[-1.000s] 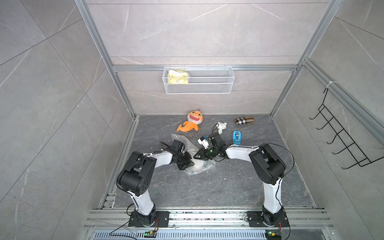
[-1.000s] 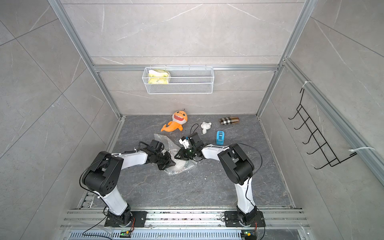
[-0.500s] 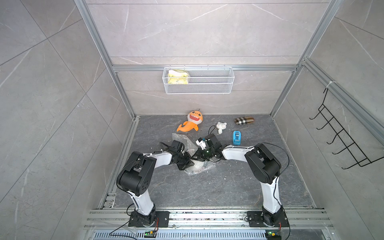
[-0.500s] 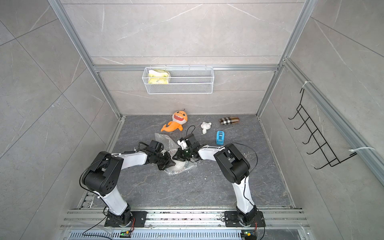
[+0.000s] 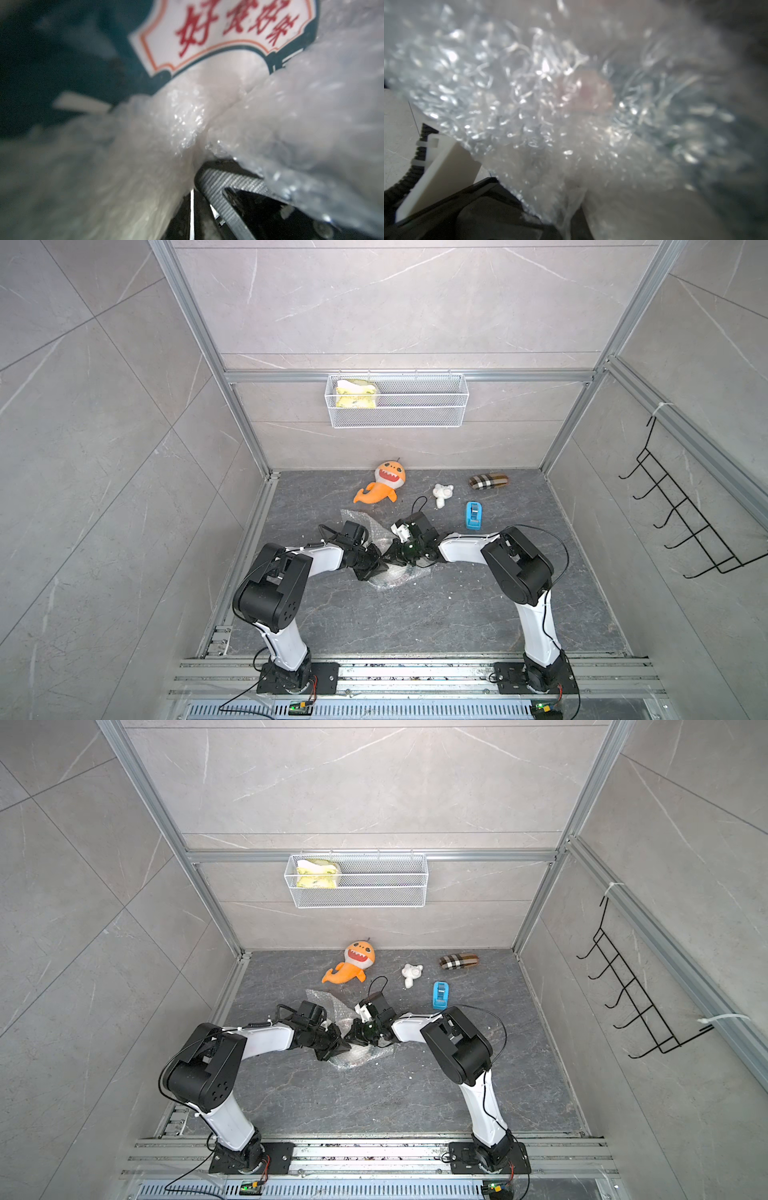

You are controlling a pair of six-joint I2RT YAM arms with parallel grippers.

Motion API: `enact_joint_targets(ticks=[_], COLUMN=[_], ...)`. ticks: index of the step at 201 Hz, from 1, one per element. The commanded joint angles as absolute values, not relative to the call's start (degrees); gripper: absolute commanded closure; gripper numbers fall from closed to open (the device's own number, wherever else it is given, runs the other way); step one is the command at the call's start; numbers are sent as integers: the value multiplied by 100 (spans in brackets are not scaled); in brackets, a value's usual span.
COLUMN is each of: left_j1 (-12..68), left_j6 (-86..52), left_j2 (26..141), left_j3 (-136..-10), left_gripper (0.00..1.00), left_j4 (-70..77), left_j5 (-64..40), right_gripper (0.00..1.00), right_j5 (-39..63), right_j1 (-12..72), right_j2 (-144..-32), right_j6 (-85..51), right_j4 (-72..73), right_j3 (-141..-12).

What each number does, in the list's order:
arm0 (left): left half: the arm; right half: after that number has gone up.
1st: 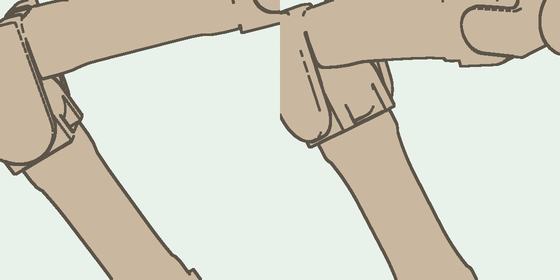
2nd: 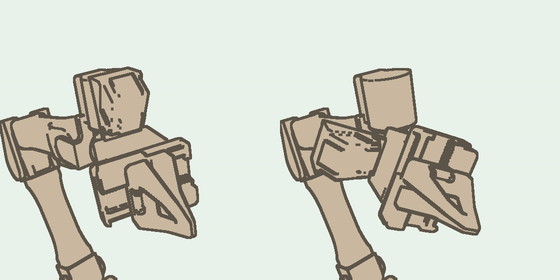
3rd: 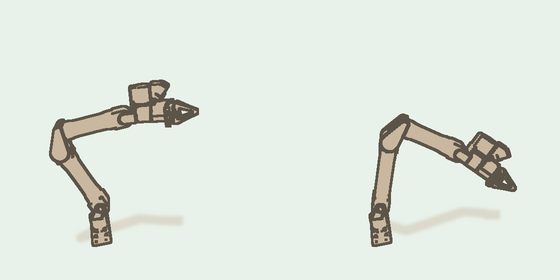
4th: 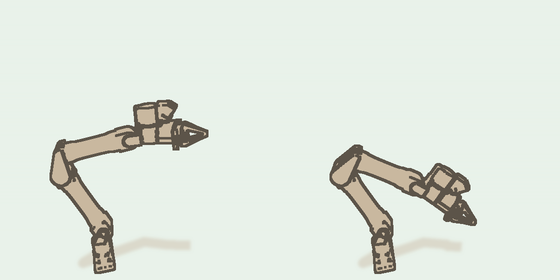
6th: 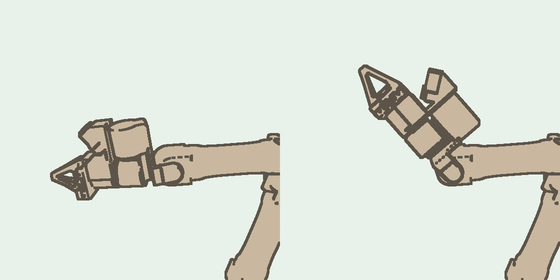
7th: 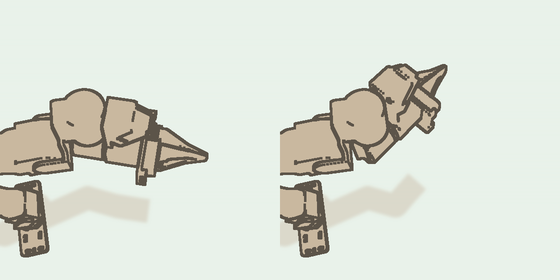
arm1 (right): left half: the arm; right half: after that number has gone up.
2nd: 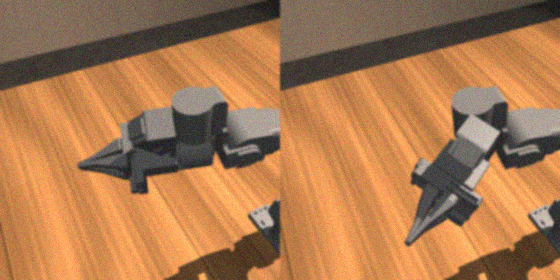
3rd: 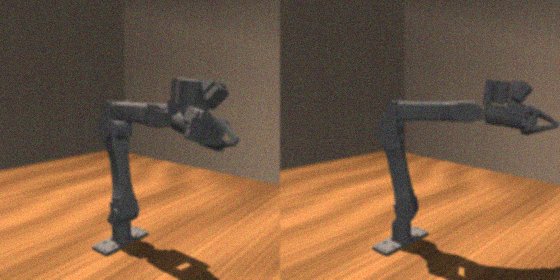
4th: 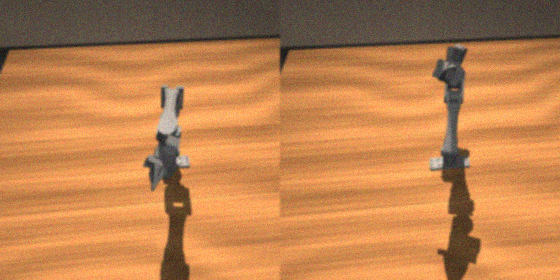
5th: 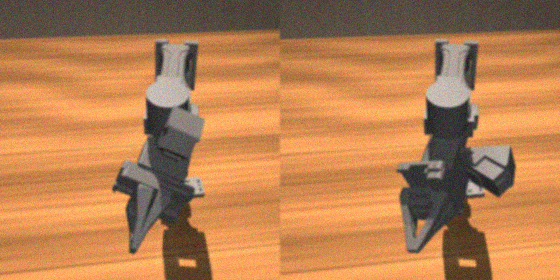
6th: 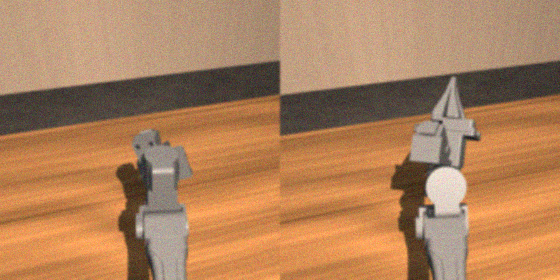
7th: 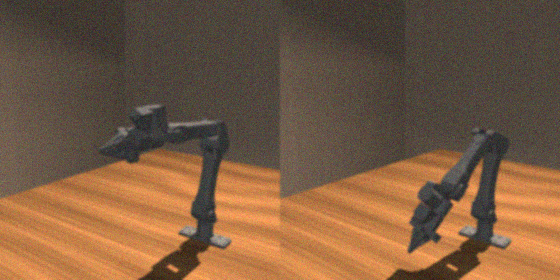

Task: Wrap dinner plates in bubble wrap
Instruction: Wrap the plate in the bubble wrap.

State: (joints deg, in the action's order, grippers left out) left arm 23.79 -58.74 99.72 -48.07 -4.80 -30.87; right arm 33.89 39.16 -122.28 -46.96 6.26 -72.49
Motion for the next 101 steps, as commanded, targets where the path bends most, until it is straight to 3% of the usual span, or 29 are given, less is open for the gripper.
enact_joint_targets(ticks=[1,32,78,101], left_j1=[2214,1895,978,500], left_j6=[-5790,-5710,-5493,-5183], left_j2=[9934,9358,8733,8920], left_j3=[-4630,-4725,-5095,-5466], left_gripper=[84,75,74,62], left_j4=[-975,-1203,-1722,-1484], left_j5=[-2565,-2794,-2518,-2364], right_gripper=[92,92,92,92], right_j5=[3064,2910,2979,2965], right_j1=[4105,4105,4105,4107], right_j2=[-12537,-12666,-12762,-12779], right_j6=[-4562,-4399,-4352,-4313], right_j4=[-157,-418,-374,-392], right_j3=[-7163,-7172,-7163,-7154])
